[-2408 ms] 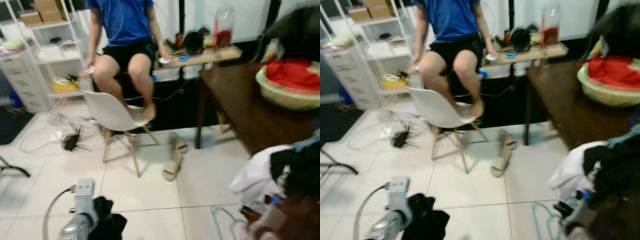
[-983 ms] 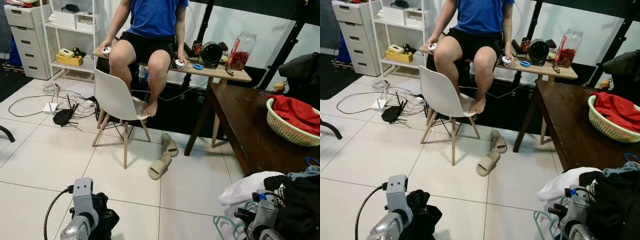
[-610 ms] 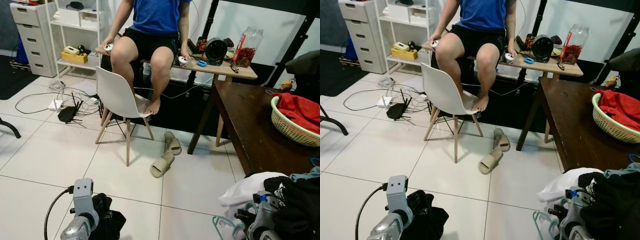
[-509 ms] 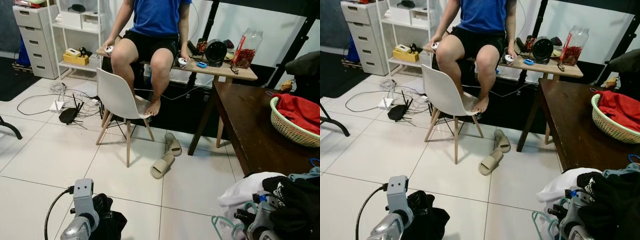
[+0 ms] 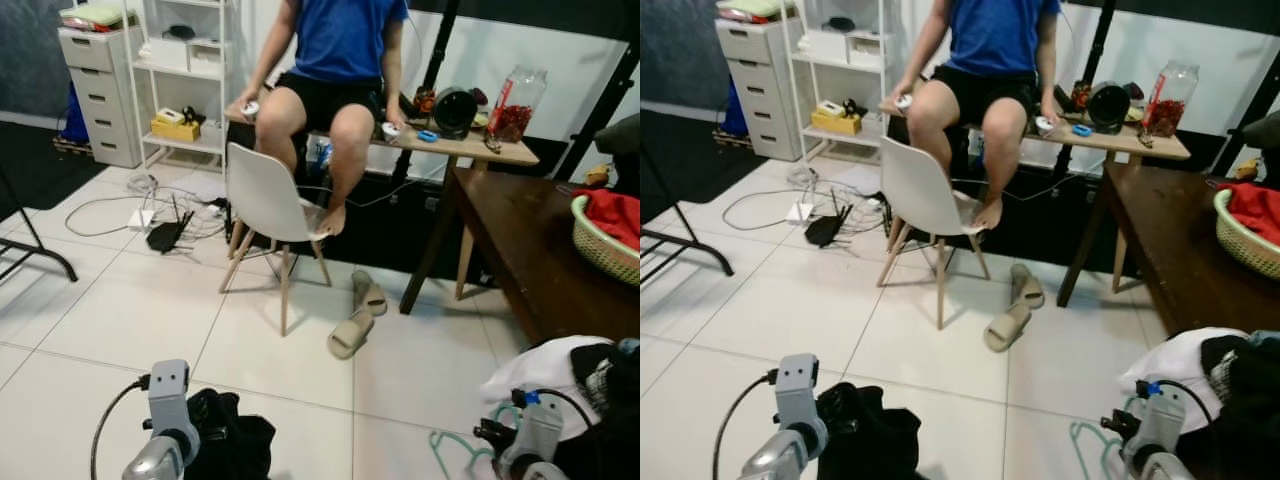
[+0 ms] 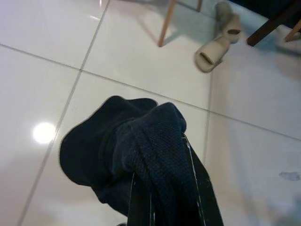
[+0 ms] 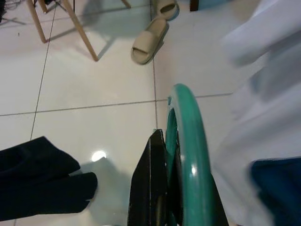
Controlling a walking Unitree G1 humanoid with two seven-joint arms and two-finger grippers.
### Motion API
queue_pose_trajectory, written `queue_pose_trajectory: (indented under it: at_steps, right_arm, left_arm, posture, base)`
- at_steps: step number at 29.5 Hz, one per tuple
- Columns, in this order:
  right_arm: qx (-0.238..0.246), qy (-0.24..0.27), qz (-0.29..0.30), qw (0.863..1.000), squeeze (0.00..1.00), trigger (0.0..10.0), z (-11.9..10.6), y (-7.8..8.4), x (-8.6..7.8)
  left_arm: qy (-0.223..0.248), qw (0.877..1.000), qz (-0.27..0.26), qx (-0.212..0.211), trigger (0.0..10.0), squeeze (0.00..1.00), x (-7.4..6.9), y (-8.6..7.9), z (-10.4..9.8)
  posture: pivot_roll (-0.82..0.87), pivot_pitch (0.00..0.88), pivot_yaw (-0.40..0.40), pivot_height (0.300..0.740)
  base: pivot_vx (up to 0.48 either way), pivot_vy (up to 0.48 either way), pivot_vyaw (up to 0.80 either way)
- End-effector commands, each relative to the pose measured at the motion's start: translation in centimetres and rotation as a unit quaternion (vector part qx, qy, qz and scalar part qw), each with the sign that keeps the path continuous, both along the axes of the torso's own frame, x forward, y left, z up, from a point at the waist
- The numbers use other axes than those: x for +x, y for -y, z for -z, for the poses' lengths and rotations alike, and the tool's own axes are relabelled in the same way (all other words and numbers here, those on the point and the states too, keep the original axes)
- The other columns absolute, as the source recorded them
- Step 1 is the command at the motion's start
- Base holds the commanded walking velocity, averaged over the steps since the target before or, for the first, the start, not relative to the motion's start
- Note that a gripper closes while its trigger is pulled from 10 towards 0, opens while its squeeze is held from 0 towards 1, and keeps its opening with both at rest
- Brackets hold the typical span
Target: Hang hanger
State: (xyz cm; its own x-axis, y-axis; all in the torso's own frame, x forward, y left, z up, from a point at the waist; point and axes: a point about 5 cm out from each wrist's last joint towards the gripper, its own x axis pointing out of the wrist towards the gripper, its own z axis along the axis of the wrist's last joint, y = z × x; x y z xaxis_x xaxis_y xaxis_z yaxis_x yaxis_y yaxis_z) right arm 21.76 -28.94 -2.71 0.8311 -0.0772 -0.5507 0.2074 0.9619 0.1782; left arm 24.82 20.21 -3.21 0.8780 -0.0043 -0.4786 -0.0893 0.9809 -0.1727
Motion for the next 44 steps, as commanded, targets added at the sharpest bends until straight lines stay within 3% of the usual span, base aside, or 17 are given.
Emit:
queue_pose_trajectory:
  at_steps: [1,12,19,20,22,23,28,31,38,42,44]
  right_arm:
    - [-0.003,0.009,0.013,1.0,0.0,10.0,-0.3,0.6,0.0]
    - [-0.012,0.005,0.008,1.0,0.0,10.0,-0.4,0.7,0.1]
    - [-0.02,-0.006,0.005,1.0,0.0,10.0,-0.4,0.8,0.1]
    - [-0.028,-0.009,0.004,1.0,0.0,10.0,-0.4,0.9,0.1]
    - [-0.037,-0.013,0.01,0.999,0.0,10.0,-0.4,0.9,0.1]
    - [-0.032,-0.01,0.014,0.999,0.0,10.0,-0.2,0.5,0.2]
    - [-0.026,-0.001,0.008,1.0,0.0,10.0,0.2,-1.0,0.5]
    - [-0.031,0.007,-0.019,0.999,0.0,10.0,0.6,-3.4,1.1]
    - [-0.032,0.008,-0.018,0.999,0.0,10.0,0.6,-3.7,1.3]
    - [-0.034,0.004,-0.023,0.999,0.0,10.0,0.6,-3.8,1.4]
    - [-0.021,0.003,-0.018,1.0,0.0,10.0,0.7,-3.9,1.3]
  left_arm:
    - [0.018,1.0,0.01,0.0,10.0,0.0,0.6,0.5,-0.5]
    - [0.02,1.0,0.005,0.003,10.0,0.0,0.7,0.6,-0.5]
    - [0.019,1.0,0.019,0.013,10.0,0.0,1.0,1.6,-0.6]
    - [0.026,0.999,-0.008,0.038,10.0,0.0,1.1,1.2,-0.8]
    - [0.024,0.996,-0.014,0.084,10.0,0.0,1.1,1.2,-0.8]
    - [0.028,0.994,0.016,0.105,10.0,0.0,1.2,2.0,-0.9]
    - [0.021,0.996,0.042,0.079,10.0,0.0,1.2,3.4,-0.6]
    - [0.02,0.995,0.057,0.078,10.0,0.0,1.4,3.4,-0.8]
    - [0.019,0.997,0.049,0.054,10.0,0.0,1.6,3.5,-0.8]
    - [0.021,0.994,0.089,0.055,10.0,0.0,1.6,4.9,-0.8]
    - [0.023,0.995,0.081,0.049,10.0,0.0,1.6,4.6,-0.8]
  posture:
    - [-0.04,0.0,-0.118,0.74]
    - [-0.04,0.0,-0.124,0.74]
    - [-0.03,0.0,-0.136,0.74]
    - [-0.02,0.0,-0.14,0.74]
    - [-0.02,0.0,-0.143,0.74]
    - [-0.01,0.0,-0.142,0.74]
    - [-0.02,0.0,-0.136,0.74]
    - [-0.03,0.0,-0.103,0.74]
    - [-0.03,0.0,-0.103,0.74]
    - [-0.03,0.0,-0.094,0.74]
    - [-0.04,0.0,-0.082,0.74]
  base:
    - [0.0,0.476,0.0]
    - [0.0,0.108,0.0]
    - [0.0,0.0,0.0]
    - [0.0,0.0,0.0]
    - [0.0,0.0,0.0]
    - [0.0,0.0,0.0]
    - [0.0,0.0,0.0]
    - [0.0,0.0,0.0]
    - [0.0,0.0,0.0]
    - [0.0,0.0,0.0]
    - [0.0,0.0,-0.8]
